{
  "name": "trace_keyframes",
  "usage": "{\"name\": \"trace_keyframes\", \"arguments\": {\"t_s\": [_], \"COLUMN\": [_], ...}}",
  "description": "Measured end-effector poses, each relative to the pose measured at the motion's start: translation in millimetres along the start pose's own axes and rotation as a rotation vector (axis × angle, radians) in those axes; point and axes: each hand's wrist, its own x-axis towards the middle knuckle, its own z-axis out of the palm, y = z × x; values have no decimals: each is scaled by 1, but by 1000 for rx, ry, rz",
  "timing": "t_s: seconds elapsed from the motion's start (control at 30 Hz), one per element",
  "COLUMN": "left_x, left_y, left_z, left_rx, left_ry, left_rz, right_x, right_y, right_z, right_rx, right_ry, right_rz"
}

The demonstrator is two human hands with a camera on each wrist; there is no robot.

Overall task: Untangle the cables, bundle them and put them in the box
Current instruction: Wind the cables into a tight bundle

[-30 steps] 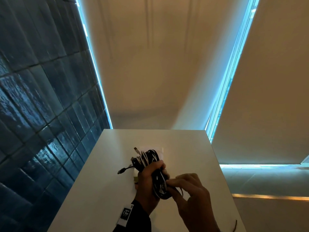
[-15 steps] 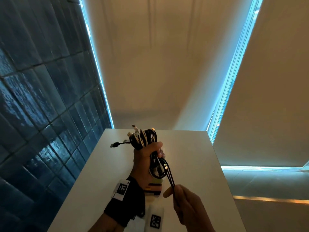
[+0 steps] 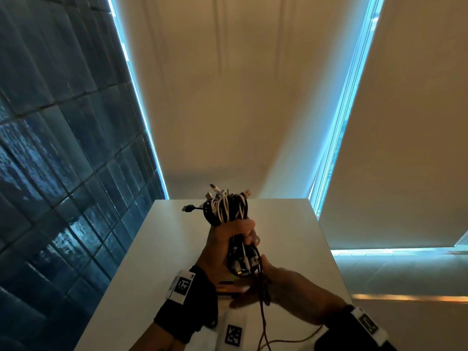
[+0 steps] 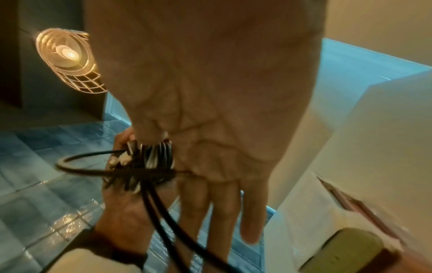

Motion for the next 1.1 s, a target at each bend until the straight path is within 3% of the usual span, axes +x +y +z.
{"name": "trace_keyframes", "arguments": {"t_s": [0.17,0.3,0.33,0.4,0.53,0.67,0.8,0.87,0.93,1.0,1.1], "left_x": [-4,-3,-2,-1,2,8,7,7,6,4,-2], "left_y": [8,11,14,17,14,12,6,5,4,5,13], "left_z": [-13,-11,-11,-14,-13,-16,-20,-19,-15,-8,6], "left_rx": [199,259,254,243,239,359,476,415,322,220,97], "left_ry": [19,34,24,8,21,123,259,322,339,297,150], "left_rz": [19,35,45,57,83,194,259,254,223,165,17], "right_x": [3,8,7,1,0,-1,-8,-9,-7,-2,4], "right_y": [-8,-7,-4,3,7,3,-3,-5,-4,-1,6], "right_z": [2,7,8,5,12,22,33,38,43,43,33], "right_rx": [-92,-572,-591,-459,-203,261,582,563,388,251,136], "right_ry": [3,-64,-94,-133,-34,236,227,199,220,175,-35], "right_rz": [134,-31,-26,-9,-98,-96,-157,-196,-221,-211,-104]}}
